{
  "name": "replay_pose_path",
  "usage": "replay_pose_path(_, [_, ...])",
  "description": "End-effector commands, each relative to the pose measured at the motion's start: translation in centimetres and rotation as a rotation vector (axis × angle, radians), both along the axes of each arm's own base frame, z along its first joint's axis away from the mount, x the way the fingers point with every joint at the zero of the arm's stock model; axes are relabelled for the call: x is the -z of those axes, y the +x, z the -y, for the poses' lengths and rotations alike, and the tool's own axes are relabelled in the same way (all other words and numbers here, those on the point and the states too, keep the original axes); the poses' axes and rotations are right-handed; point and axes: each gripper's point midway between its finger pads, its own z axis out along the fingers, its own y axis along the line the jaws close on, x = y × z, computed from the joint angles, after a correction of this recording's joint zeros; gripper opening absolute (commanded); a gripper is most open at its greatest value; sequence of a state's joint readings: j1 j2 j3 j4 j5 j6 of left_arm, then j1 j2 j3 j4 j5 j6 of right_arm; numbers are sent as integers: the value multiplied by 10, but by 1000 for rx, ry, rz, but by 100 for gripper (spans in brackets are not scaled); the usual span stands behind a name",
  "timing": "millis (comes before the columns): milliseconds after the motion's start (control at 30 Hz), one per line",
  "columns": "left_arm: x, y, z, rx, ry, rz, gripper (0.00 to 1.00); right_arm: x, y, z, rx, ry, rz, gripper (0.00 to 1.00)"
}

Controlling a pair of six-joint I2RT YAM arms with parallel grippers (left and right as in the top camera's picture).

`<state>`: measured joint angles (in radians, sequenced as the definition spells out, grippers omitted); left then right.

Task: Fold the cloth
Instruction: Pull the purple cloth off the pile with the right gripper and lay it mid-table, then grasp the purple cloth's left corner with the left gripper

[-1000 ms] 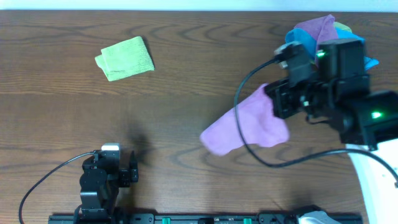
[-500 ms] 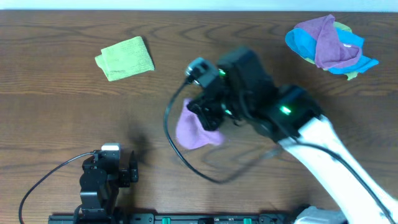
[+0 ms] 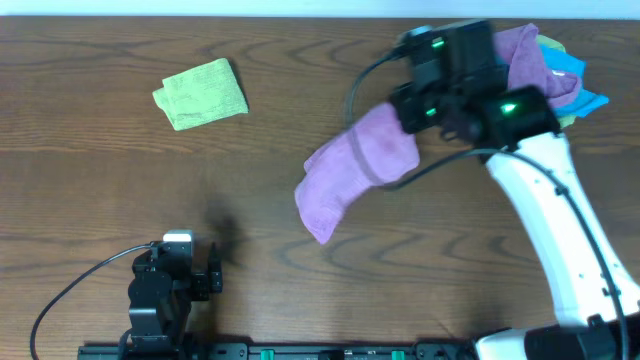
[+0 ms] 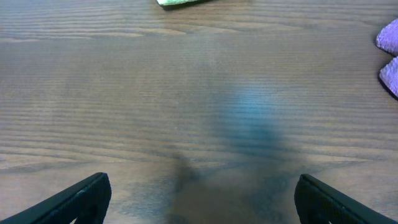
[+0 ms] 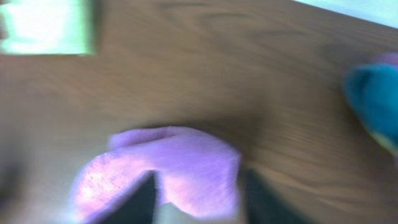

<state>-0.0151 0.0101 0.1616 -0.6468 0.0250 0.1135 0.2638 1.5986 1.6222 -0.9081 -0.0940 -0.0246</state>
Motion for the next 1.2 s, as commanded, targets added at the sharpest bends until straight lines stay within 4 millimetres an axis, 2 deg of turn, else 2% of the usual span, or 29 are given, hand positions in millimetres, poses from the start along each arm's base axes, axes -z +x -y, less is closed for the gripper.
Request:
replay_pose_path(0, [3, -1, -2, 3, 20, -6, 95, 24, 25, 51, 140, -161, -12, 83])
replay_pose_path(67, [3, -1, -2, 3, 20, -6, 95, 29, 28, 69, 203, -186, -26, 91])
replay_pose_path(133, [3, -1, 0, 0, -1, -6, 95, 26, 27, 71, 212, -180, -23, 90])
replay_pose_path(233, [2, -1, 7, -16, -97, -5, 96, 23, 18, 65, 193, -145, -44, 91])
replay_pose_path(367, [2, -1, 10, -26, -152, -6, 95, 31, -3, 51, 121, -42, -143, 94])
replay_pose_path(467, [-2, -1, 25, 33, -217, -1, 95, 34, -12, 49, 94, 65, -207, 96])
replay_pose_path(567, [-18, -3, 48, 122, -332, 6, 95, 39, -20, 66, 116, 150, -263, 94])
replay_pose_path(733, [-58, 0, 49, 82, -408, -6, 96, 55, -39, 92, 135, 220, -352, 91])
replay_pose_path(867, [-89, 12, 63, 99, -502, -106, 96, 76, -53, 98, 133, 313, -416, 92])
replay_pose_path(1033, [-129, 37, 98, 212, -687, -265, 96, 112, -76, 98, 137, 382, -506, 93])
replay_pose_path(1100, [-133, 53, 106, 218, -754, -322, 95, 126, -83, 96, 143, 401, -534, 93])
replay_pose_path(1167, [-124, 59, 111, 170, -843, -402, 96, 134, -88, 97, 151, 405, -551, 92])
